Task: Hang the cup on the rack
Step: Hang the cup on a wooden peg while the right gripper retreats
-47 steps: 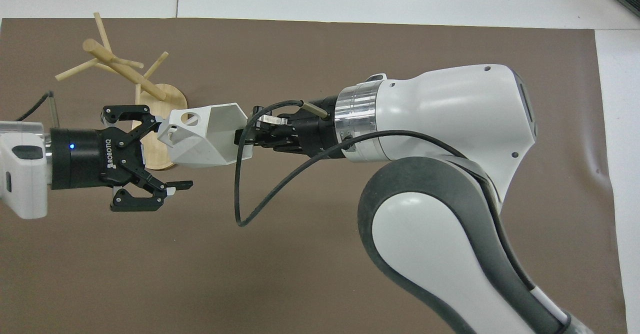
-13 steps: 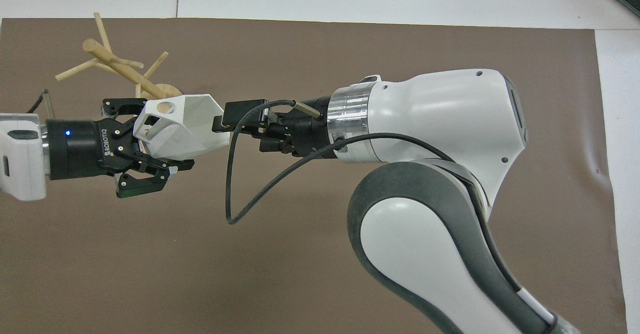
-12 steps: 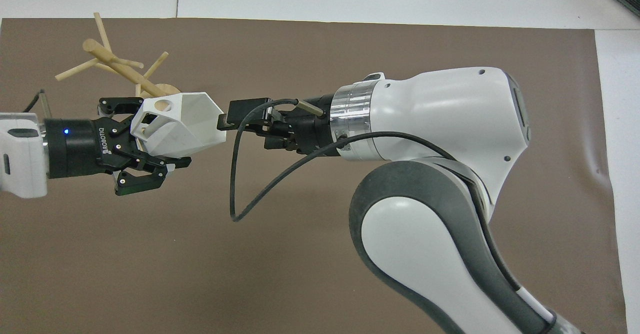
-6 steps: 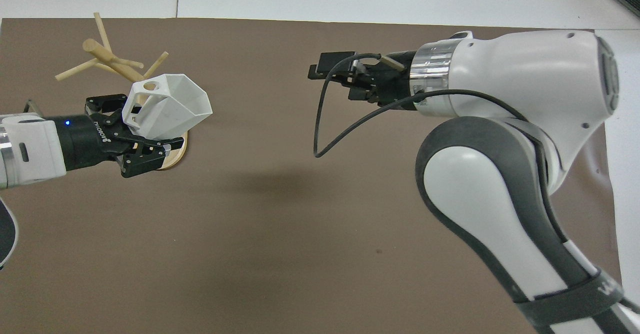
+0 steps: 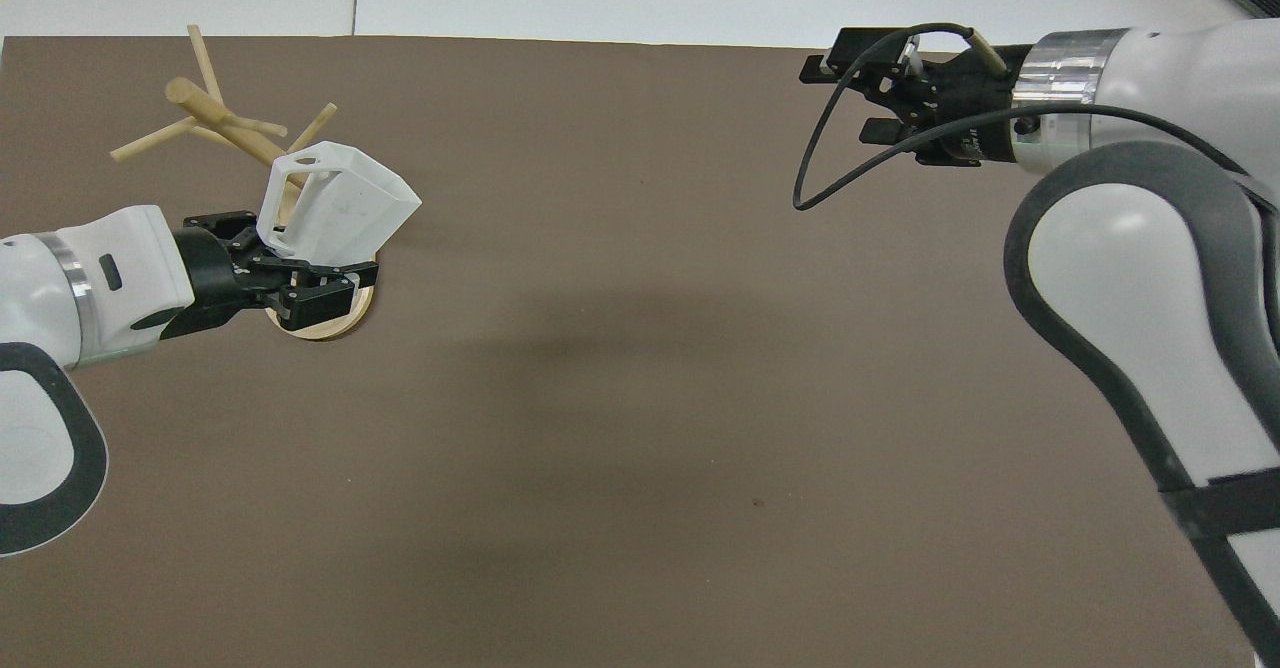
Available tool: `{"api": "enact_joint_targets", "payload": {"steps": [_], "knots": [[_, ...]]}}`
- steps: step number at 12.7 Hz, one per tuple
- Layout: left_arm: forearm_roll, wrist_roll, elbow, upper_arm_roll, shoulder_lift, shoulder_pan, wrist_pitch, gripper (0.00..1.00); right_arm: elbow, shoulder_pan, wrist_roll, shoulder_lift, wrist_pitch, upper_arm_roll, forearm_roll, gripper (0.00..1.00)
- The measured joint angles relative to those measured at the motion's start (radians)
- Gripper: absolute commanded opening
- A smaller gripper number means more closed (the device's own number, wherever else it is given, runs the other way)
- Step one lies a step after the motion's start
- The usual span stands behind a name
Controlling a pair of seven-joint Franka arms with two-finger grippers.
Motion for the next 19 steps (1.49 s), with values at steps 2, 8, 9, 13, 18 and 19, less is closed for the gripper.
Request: {"api": "enact_joint_targets", "payload": {"steps": [2,8,9,13,18,19], "knots": [[0.038,-0.092,0.001,-0.001,0.017,-0.016,0.013,0.00,-0.012,-0.001,-0.002,-0.006,-0.030,-0.071,-0.077,1.00],[0.164,-0.232,0.064,-0.006,0.118,-0.034,0.089,0.00,-0.017,-0.001,-0.002,-0.021,-0.172,-0.123,-0.480,1.00],[0.167,-0.278,0.066,-0.006,0.129,-0.038,0.120,0.00,-0.018,-0.001,-0.002,-0.025,-0.199,-0.123,-0.523,1.00],[0.168,-0.334,0.086,-0.004,0.161,-0.039,0.175,0.00,-0.022,-0.001,-0.051,-0.046,-0.332,-0.123,-0.588,1.00],[0.168,-0.348,0.102,0.001,0.204,-0.037,0.209,0.00,-0.017,-0.001,-0.124,-0.065,-0.408,-0.175,-0.593,1.00],[0.168,-0.348,0.102,0.001,0.210,-0.037,0.213,0.00,-0.008,-0.001,-0.124,-0.072,-0.437,-0.175,-0.593,1.00]]}}
